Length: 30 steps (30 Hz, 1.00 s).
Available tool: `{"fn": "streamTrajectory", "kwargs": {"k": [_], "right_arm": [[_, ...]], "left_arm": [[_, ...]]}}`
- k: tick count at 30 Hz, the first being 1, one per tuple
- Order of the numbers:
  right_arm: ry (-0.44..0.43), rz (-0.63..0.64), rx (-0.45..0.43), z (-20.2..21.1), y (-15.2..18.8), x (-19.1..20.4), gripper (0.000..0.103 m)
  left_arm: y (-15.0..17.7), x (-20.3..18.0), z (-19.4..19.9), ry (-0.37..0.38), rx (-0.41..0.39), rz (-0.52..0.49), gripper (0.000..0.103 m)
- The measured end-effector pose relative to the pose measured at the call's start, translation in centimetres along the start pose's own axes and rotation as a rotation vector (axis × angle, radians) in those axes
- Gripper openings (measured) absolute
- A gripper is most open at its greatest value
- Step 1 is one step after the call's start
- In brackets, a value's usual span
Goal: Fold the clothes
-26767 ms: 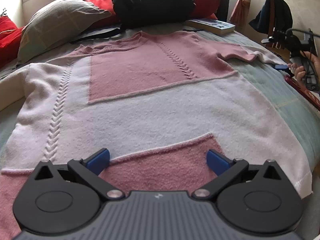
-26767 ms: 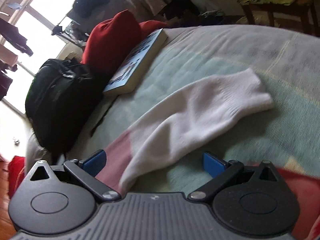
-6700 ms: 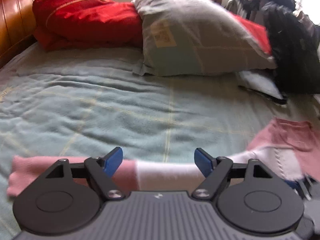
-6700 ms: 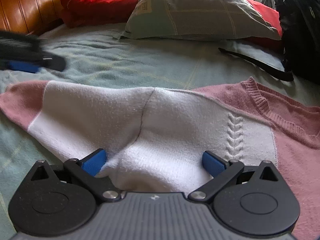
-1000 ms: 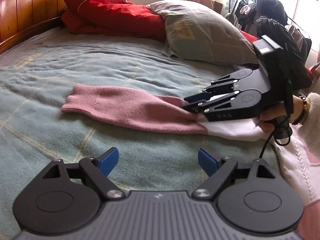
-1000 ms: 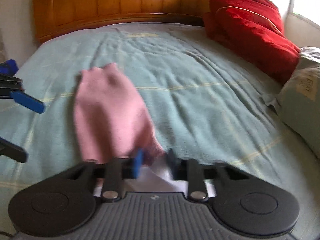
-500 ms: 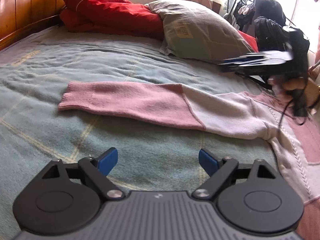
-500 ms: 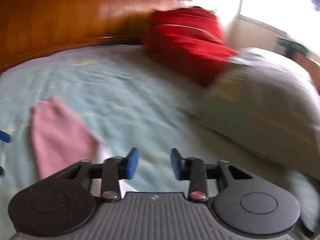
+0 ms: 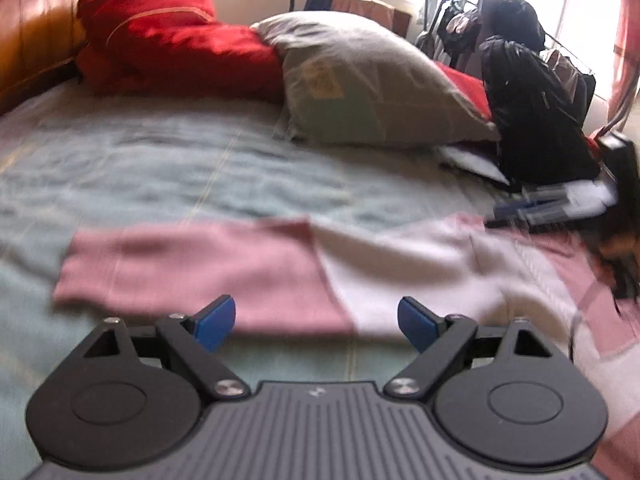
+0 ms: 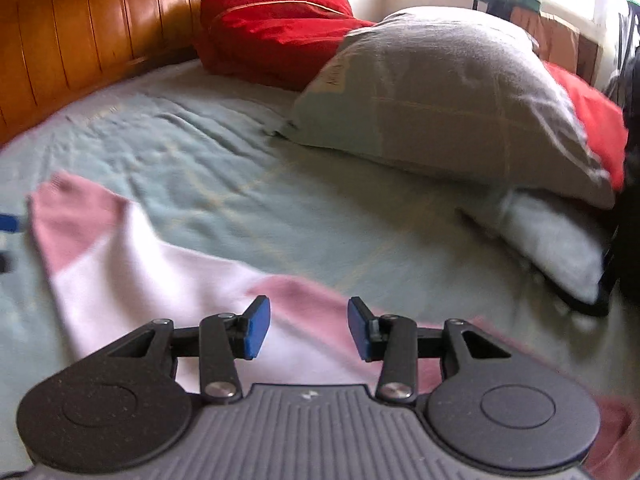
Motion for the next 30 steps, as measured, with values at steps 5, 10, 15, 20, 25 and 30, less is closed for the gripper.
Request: {"fn": "streamTrajectory", "kwargs": {"k": [5,10,15,20,25,30], "right_arm": [[0.020,-0.141,0.095,-3.5,1.1,1.3,0.055],[0.110,-0.170,0.022,-6.9,-0.6,0.6,0.062],[0.135,-0.145,-0.008,-7.3,-1.6,0.3,0.068],[0.036,-0.197,-0.008,-2.7,-0.7,0.9,0.071],[-0.029,-0.216,0.029,4.4,3.4,0.9,0.086],[-0.021,-0.292,0.042,11.3,9.2,-0.5,0.101]], "left_arm": [[-2.4,1.3,-5.2,-0.067,0.040,0.018,0.089],[0.0,1.9,-6.2,-0.120,0.097,-0.008,0.089],[1.4,1.6,-3.5,-0.148,0.133,-0.048,0.090],[-2.1,2.1,-2.4,-0.092,0.084,0.069,0.090],[-4.8,-4.5,-5.5,0.284,0.159,0.115,0.093],[-5.2,-10.5,-10.5,0.400,0.266,0.135,0.093]]}}
Point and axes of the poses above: each gripper's, at about its wrist camera, not at the fingertips, and z roughly against the way its jaws point, x to its left, y to its underside, the point moved 5 cm from there along -z, roughly the way its jaws point, and after that the axes turned 2 degrees about -z, right-handed, at the moved point
